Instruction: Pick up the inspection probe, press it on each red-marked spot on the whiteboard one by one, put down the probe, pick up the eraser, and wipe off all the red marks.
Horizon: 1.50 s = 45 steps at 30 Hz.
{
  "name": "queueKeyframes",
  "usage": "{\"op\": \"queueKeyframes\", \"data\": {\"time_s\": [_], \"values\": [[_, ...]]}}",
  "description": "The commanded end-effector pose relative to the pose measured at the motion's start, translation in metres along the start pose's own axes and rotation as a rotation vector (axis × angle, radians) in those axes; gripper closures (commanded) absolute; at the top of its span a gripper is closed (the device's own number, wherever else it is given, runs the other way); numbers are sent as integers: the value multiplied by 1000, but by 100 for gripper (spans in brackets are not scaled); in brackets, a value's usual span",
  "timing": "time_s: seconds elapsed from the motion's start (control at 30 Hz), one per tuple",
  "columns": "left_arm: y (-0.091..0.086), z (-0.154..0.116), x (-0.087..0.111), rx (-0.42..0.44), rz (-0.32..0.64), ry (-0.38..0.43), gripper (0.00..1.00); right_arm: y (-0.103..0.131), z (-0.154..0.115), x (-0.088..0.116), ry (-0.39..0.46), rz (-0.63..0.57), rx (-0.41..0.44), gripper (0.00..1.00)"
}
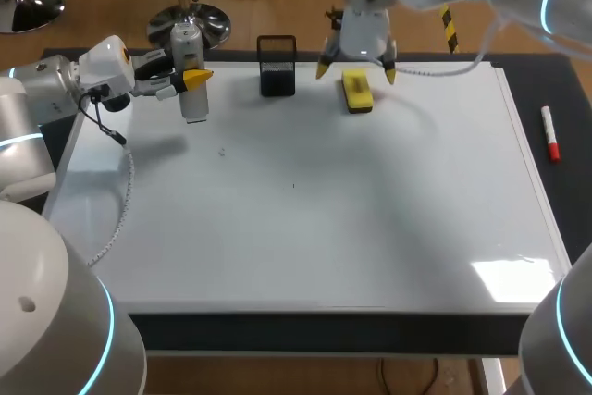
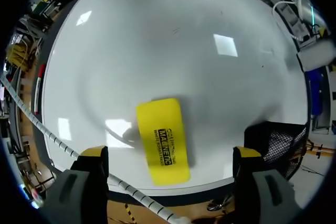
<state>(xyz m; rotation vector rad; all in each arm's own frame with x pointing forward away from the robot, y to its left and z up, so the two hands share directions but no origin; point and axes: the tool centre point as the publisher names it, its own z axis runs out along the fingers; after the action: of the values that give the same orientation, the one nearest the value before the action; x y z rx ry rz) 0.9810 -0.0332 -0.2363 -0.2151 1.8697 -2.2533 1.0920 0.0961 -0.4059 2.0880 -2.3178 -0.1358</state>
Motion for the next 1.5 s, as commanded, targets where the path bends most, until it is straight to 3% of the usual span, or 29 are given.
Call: {"op": "queueKeyframes", "data": {"time_s": [0.03, 0.37, 0.77, 1.5], "values": [[0, 1, 0, 2, 2, 0, 100, 13, -19, 15, -17, 24, 18, 0], [0, 1, 0, 2, 2, 0, 100, 15, -64, 40, -153, 114, 54, 0], [0, 1, 0, 2, 2, 0, 100, 17, -98, 64, -184, 185, 74, 0], [0, 1, 0, 2, 2, 0, 100, 19, -128, 101, -538, 342, 0, 0]]}}
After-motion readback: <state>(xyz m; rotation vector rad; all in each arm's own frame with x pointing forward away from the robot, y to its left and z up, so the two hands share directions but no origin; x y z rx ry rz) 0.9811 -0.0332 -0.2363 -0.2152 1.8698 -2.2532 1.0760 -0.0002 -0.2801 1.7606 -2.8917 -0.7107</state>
